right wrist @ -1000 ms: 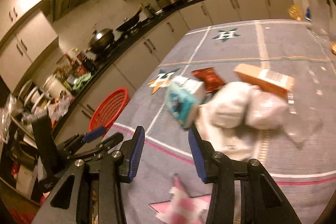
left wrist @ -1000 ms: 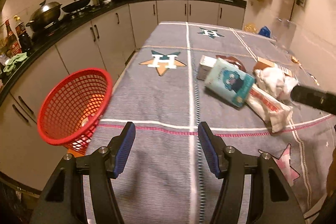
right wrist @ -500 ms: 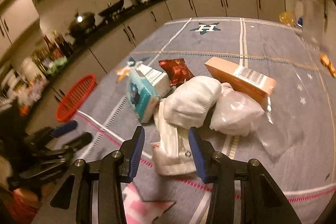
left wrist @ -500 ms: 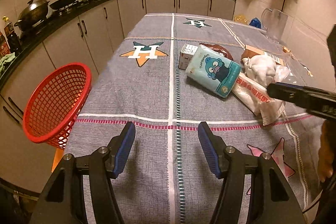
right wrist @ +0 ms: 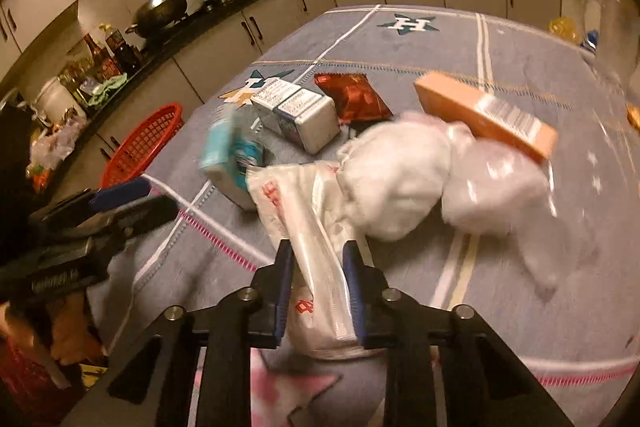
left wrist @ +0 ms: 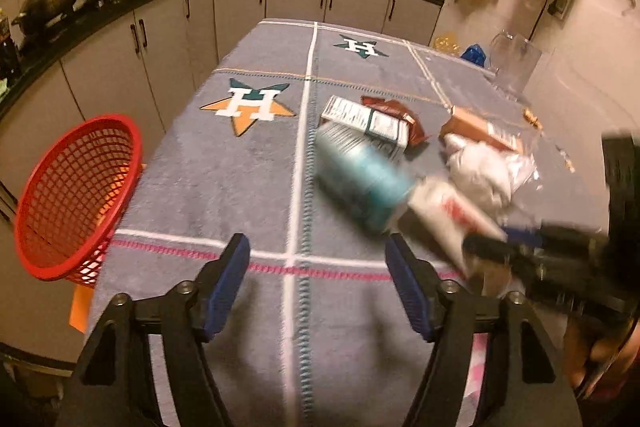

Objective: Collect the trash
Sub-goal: 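Grasp the blue cartoon tissue pack with the left tool while the right tool grasps the white plastic bag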

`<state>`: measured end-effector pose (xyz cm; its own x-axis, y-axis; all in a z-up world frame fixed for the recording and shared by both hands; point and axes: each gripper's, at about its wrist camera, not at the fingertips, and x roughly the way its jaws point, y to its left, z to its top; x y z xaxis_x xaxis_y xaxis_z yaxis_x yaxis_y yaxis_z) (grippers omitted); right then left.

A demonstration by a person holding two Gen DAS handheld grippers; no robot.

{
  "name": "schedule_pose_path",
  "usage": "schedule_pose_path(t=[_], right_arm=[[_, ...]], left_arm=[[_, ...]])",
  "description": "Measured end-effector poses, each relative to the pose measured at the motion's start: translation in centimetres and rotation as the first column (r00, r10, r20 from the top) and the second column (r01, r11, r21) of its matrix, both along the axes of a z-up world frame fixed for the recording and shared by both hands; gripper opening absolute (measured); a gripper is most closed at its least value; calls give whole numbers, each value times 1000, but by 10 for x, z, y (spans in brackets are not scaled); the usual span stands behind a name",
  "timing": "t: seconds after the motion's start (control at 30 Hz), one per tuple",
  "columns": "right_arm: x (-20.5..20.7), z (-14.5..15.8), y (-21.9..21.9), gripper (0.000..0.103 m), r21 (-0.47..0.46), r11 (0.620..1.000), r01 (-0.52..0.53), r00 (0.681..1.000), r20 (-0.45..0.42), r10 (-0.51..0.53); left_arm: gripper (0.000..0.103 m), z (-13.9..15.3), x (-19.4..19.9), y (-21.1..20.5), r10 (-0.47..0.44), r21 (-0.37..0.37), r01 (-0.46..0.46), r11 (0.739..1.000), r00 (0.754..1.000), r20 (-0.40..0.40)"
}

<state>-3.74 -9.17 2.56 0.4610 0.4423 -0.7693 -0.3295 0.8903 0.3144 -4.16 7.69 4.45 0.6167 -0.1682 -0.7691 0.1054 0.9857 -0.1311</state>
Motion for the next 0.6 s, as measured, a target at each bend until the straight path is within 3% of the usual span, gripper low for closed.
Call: schedule_pose_path(t=[0.17,0.4,0.6], right_arm=[[-24,1,-11,26,15,1000,0,1000,9,-1],[-42,9,-42,25,113,993,42,999,30,-45],[-47,10,-50,25,196,980,42,998,42,-52]], left_arm=[[71,2,16,-5,22,-33,-23,999,999,-27],[71,-2,31,9,92,-43,-95,995,994,-66],[71,-14,42,0,122,-5,-123,992,988,-97]])
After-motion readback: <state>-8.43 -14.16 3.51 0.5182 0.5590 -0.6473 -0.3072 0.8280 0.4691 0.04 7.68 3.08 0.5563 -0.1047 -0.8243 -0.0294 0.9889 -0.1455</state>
